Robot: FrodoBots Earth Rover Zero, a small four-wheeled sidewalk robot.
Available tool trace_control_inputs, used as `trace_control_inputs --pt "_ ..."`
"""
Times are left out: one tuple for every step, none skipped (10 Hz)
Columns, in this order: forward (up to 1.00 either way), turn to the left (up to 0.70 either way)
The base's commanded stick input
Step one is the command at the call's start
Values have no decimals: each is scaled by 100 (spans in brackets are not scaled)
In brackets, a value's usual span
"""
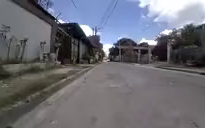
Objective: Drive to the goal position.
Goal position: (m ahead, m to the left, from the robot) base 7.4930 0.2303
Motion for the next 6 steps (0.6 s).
trace_control_inputs --pt "70 0" --pt "70 0" --pt "70 0" --pt "70 0" --pt "70 0" --pt "70 0"
